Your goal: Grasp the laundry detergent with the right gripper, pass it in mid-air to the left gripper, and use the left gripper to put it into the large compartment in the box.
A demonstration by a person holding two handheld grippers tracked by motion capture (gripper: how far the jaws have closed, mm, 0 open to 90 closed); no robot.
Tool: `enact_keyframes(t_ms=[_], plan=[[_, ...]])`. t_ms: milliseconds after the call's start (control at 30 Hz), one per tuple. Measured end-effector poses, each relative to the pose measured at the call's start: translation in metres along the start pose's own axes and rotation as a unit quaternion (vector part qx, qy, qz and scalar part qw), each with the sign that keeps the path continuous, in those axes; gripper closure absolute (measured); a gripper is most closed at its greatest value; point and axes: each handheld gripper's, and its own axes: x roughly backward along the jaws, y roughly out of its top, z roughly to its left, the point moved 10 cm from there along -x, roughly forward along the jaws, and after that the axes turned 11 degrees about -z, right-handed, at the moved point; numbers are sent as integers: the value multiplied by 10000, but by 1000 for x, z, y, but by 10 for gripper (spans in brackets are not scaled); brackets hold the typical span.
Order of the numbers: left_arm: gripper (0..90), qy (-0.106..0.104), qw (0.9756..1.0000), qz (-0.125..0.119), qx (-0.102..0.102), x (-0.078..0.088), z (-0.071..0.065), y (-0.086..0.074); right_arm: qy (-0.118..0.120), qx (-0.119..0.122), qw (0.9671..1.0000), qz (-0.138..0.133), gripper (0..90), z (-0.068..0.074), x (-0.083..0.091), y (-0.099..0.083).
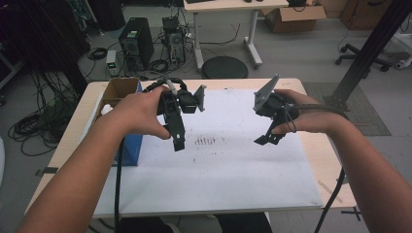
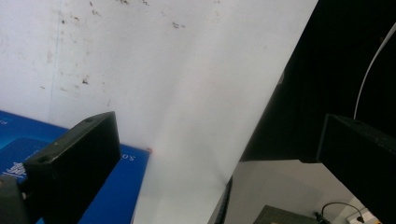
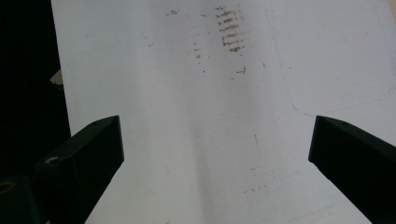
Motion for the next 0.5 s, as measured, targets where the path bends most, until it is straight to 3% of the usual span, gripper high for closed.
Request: enact_keyframes(t_ms=[500], plan=[[2,-13,10000,-5,-91,-1,1,0,39,22,10000,-23,34,0,-2,2]])
